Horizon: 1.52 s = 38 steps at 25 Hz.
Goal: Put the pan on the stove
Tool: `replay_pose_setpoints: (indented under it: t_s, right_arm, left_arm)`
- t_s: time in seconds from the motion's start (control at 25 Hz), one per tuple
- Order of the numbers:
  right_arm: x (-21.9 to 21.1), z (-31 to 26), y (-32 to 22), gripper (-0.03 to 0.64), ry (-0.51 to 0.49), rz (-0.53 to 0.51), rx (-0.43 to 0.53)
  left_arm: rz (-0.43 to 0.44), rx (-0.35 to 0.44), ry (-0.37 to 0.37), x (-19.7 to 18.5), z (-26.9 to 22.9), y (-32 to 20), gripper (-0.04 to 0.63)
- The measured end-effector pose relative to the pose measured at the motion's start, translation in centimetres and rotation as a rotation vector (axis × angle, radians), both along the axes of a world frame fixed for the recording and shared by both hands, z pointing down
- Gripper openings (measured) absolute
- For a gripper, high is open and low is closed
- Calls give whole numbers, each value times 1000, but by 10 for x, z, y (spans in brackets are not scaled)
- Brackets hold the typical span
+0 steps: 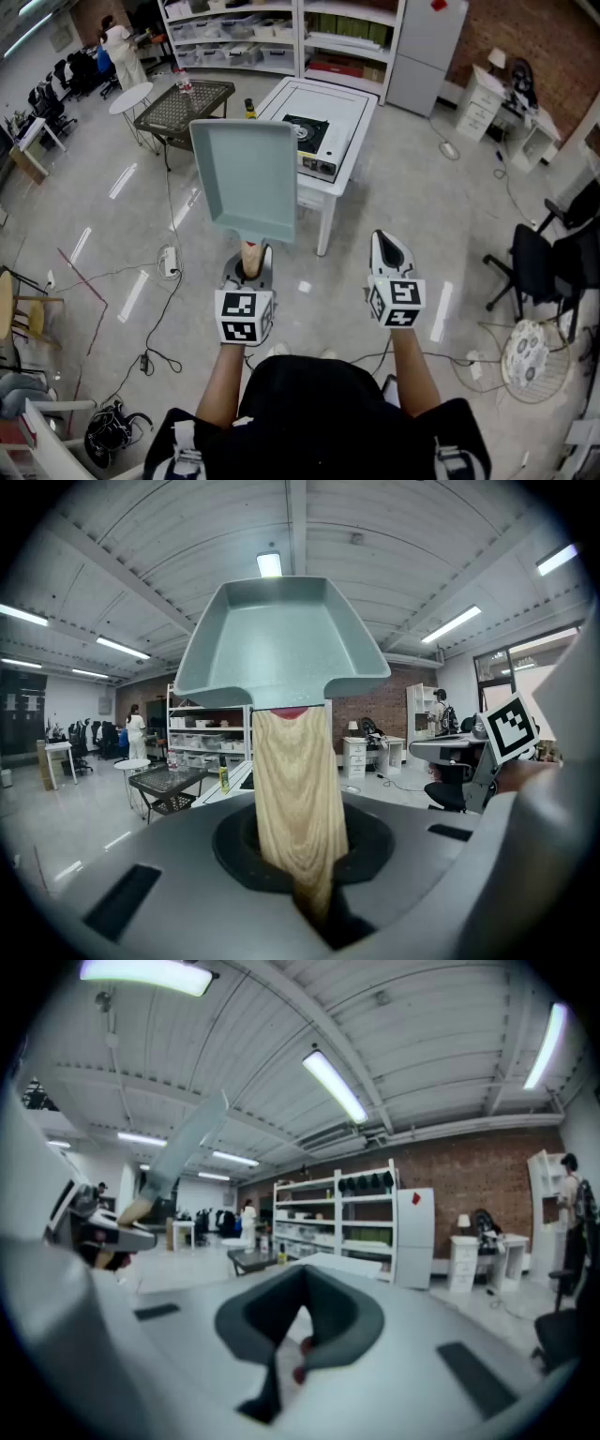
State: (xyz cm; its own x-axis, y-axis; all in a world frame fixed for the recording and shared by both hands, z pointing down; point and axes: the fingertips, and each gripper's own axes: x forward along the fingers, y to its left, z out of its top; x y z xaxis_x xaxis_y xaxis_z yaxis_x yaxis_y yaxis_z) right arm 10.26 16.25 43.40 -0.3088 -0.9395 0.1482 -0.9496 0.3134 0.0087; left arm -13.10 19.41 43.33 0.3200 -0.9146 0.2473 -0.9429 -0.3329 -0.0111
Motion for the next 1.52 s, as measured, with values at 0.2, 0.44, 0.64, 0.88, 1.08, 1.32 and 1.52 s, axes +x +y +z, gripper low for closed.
replay_pose_setpoints:
  t_s: [0.2,0.44,0.64,0.88,1.08,1.32,1.52]
  right_arm:
    - [2,6,-1,34,-18,3,-6]
    - [11,8,-7,34,-18,-13,-19]
    - [26,16,-8,34,-18,-30,-26]
    - [44,25,-10,34,-7,-51,-33]
    - [48,26,-21,34,7,-72,-18]
    - [40,29,-44,34,-1,-105,-7]
    - [37,33,-76,35,-3,-108,-20]
  left_arm:
    - [0,-1,17,-1,2,-2,51]
    - [-17,-12,14,6,5,-7,51]
    - [-44,-30,40,18,14,-4,52]
    - [-78,-39,45,28,23,-2,52]
    - [-86,-42,40,35,25,-11,52]
    - [-90,-28,28,35,24,-40,52]
    - [-71,-25,41,38,22,-79,52]
